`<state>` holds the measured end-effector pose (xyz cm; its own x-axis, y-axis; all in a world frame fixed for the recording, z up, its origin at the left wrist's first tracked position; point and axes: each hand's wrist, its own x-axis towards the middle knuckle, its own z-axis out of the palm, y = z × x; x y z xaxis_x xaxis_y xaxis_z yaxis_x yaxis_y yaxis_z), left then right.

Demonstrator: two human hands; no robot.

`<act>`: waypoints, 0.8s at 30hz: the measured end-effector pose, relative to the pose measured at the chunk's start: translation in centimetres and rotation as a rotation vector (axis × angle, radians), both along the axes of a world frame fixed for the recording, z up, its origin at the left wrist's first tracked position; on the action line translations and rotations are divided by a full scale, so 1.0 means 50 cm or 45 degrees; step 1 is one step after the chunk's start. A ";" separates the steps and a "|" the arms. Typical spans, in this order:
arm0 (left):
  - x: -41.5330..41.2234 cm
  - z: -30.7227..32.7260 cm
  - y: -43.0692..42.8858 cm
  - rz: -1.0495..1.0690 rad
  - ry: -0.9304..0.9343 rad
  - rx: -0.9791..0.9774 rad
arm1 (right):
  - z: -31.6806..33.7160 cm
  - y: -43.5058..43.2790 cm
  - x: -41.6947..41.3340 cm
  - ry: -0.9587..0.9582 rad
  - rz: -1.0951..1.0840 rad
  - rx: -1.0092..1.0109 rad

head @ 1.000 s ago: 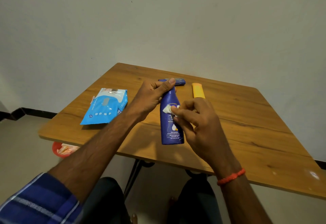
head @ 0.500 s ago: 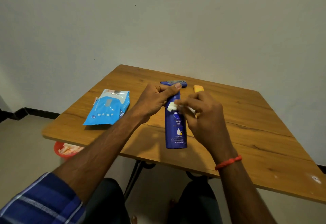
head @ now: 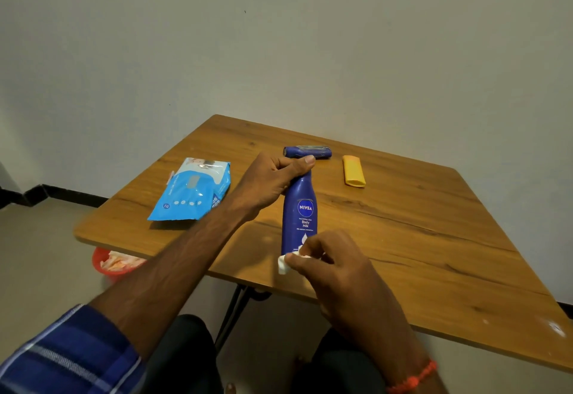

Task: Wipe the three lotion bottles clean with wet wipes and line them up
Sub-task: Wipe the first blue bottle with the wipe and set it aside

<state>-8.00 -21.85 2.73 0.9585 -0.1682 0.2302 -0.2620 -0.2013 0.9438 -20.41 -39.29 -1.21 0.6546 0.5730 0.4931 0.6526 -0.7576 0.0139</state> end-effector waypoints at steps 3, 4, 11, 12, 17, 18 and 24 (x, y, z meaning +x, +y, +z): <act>-0.006 -0.004 -0.011 -0.002 0.007 -0.021 | 0.011 -0.004 0.022 0.024 -0.018 0.062; -0.011 -0.002 -0.016 -0.004 0.003 -0.027 | 0.020 -0.001 0.033 0.001 -0.028 0.114; -0.023 0.011 -0.025 -0.041 0.013 -0.036 | 0.080 0.034 0.117 -0.079 -0.175 0.522; -0.023 0.012 -0.024 -0.033 0.010 -0.043 | 0.083 0.039 0.118 -0.082 -0.180 0.535; -0.011 0.006 -0.015 0.049 0.033 -0.083 | 0.064 0.042 0.071 -0.054 -0.077 0.244; -0.006 0.003 -0.013 0.079 0.065 -0.112 | 0.051 0.038 0.059 -0.039 -0.039 0.187; 0.005 -0.020 -0.006 0.136 0.172 -0.216 | -0.012 -0.036 0.020 0.049 0.071 0.270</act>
<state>-7.76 -22.14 1.74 0.9928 -0.0340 0.1147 -0.1165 -0.0568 0.9916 -19.40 -41.08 -1.80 0.6454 0.4948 0.5819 0.6905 -0.7037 -0.1675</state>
